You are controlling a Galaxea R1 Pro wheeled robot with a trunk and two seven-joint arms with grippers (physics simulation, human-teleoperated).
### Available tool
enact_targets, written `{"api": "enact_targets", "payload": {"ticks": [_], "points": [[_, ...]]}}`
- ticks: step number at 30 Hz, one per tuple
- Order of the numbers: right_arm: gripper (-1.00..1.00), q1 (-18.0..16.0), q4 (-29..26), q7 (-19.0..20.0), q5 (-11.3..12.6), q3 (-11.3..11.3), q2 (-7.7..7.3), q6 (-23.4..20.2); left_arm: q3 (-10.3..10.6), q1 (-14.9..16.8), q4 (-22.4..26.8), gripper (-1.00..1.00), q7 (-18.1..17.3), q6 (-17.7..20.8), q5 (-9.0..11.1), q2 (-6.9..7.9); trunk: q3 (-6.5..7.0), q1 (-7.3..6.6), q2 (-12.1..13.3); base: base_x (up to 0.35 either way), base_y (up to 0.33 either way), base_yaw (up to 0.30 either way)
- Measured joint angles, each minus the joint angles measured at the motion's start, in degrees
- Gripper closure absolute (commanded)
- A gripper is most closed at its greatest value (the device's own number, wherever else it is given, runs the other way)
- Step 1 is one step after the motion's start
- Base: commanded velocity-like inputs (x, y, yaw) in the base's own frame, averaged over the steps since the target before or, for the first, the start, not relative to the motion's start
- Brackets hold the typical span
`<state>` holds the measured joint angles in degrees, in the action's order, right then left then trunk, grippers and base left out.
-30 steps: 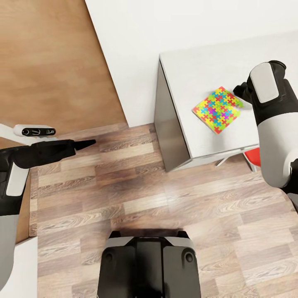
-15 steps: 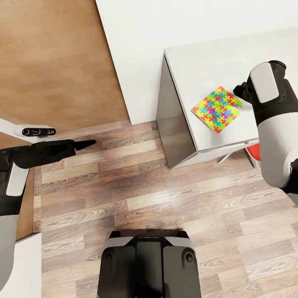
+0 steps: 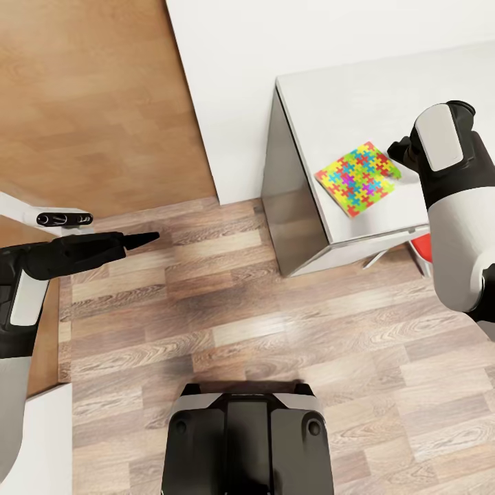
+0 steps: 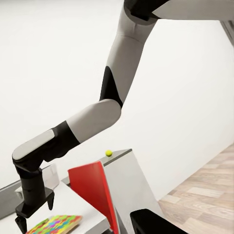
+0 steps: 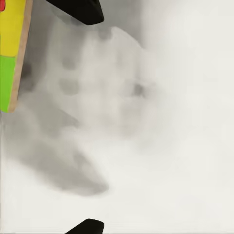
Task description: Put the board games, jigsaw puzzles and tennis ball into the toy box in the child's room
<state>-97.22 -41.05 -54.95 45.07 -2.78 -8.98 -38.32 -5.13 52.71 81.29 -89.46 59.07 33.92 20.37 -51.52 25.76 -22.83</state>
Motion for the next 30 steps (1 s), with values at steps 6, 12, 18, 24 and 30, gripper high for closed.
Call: {"api": "enact_targets", "payload": {"ticks": [6,12,18,24,30], "points": [[-1.00,-0.01,0.01,-0.02,-0.06,0.00,0.00,-0.02,0.01,0.00,0.00,-1.00,0.00,0.00,0.00,0.00,0.00,0.00,0.00,-0.079,0.095,0.000],[-1.00,-0.01,0.00,-0.01,0.00,0.00,0.00,0.00,0.01,0.00,0.01,-1.00,0.00,0.00,0.00,0.00,0.00,-0.01,0.00,-0.028,0.078,0.000],[-1.00,-0.03,0.00,0.04,0.00,0.00,0.00,0.01,0.08,0.00,0.00,-1.00,0.00,0.00,0.00,-0.07,0.00,-0.01,0.00,-0.003,0.036,0.000],[-1.00,-0.03,0.02,0.03,-0.03,0.00,0.06,0.00,0.05,0.00,0.00,-1.00,0.00,0.00,0.00,-0.09,0.00,-0.01,0.00,0.000,0.071,0.000],[-1.00,-0.03,0.02,0.05,-0.05,0.00,0.05,0.00,0.06,0.00,0.01,-1.00,0.00,0.00,0.07,-0.08,0.00,0.00,0.00,-0.018,0.069,0.000]]}}
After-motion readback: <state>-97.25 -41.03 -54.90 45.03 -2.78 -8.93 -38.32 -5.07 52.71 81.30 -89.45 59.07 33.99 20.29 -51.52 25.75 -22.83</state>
